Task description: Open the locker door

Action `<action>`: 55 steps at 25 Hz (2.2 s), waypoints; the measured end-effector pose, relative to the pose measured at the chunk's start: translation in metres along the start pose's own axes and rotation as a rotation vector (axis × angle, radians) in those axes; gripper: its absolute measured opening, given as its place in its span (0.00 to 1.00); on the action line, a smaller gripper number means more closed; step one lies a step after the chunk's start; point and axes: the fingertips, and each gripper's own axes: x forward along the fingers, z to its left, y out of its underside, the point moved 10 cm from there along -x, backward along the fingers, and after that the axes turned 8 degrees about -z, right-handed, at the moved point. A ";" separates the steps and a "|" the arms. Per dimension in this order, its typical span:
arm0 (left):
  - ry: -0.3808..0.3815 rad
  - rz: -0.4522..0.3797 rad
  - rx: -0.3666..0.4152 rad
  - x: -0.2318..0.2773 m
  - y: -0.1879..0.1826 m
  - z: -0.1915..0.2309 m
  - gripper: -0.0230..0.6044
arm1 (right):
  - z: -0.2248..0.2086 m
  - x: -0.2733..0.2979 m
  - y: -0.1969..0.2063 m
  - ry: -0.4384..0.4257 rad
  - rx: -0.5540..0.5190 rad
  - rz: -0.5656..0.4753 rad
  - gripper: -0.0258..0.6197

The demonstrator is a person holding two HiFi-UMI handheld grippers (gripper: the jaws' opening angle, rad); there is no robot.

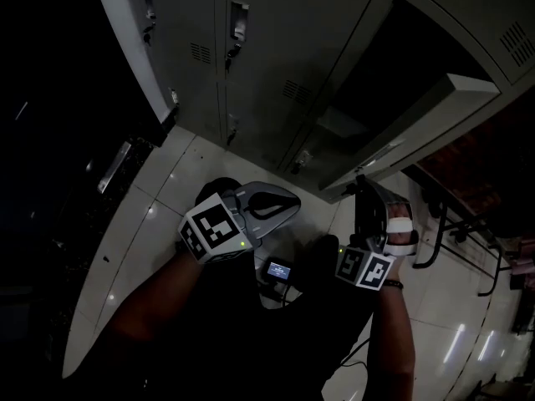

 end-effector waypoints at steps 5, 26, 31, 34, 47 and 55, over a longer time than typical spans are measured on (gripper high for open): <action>0.001 0.008 0.002 0.002 0.000 0.000 0.06 | 0.005 -0.042 0.019 -0.009 0.026 0.038 0.08; 0.012 0.035 0.011 0.013 0.002 -0.004 0.06 | -0.001 -0.118 0.089 0.001 0.290 0.211 0.17; 0.021 0.040 0.012 0.015 0.002 -0.004 0.06 | -0.008 -0.146 0.085 -0.068 0.522 0.073 0.19; 0.021 0.041 0.012 0.015 0.002 -0.004 0.06 | -0.009 -0.158 0.074 -0.105 0.742 -0.088 0.06; 0.022 0.049 0.011 0.014 0.002 -0.004 0.06 | 0.002 -0.113 0.041 -0.239 1.201 -0.384 0.04; 0.027 0.055 0.010 0.013 0.002 -0.006 0.06 | 0.007 -0.109 0.052 -0.244 1.370 -0.444 0.04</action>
